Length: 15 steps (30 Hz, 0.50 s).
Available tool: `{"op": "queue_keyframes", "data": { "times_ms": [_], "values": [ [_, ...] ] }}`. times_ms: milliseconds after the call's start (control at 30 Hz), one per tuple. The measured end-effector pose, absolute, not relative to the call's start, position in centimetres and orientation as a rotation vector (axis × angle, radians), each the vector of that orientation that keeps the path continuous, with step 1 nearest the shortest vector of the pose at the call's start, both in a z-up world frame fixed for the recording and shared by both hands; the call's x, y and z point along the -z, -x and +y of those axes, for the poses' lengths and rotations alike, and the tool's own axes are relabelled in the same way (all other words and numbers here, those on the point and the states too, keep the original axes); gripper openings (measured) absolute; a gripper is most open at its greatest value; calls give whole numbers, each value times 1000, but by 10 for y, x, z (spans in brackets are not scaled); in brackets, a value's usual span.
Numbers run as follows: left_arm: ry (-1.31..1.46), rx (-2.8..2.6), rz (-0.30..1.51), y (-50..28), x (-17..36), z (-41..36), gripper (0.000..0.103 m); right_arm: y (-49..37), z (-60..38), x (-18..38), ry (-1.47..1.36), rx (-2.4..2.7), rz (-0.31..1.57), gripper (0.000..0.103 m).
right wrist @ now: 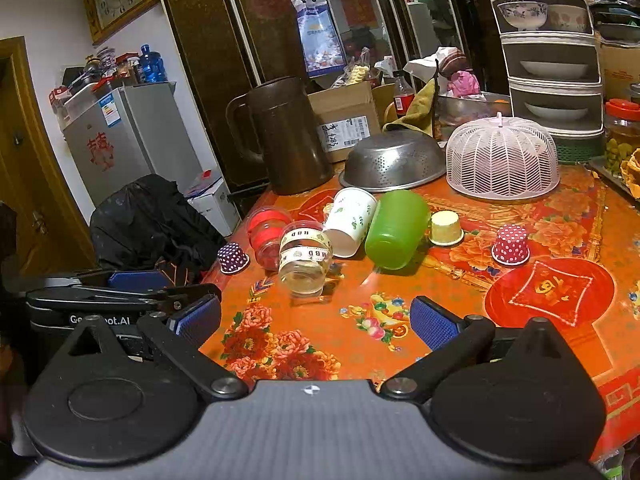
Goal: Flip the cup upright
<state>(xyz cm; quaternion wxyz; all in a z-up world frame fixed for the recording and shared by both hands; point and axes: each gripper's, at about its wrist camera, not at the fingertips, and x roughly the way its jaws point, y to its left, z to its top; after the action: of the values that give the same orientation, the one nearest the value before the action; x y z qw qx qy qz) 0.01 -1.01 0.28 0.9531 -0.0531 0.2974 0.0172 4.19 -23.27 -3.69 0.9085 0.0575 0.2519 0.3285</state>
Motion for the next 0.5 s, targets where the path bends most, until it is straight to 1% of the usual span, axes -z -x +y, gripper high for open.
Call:
{"op": "queue_keyframes", "data": {
  "times_ms": [500],
  "values": [
    [113,-41,599,2,-3,-8,96,-41,-233,36,-111,-677,524,102]
  ]
}}
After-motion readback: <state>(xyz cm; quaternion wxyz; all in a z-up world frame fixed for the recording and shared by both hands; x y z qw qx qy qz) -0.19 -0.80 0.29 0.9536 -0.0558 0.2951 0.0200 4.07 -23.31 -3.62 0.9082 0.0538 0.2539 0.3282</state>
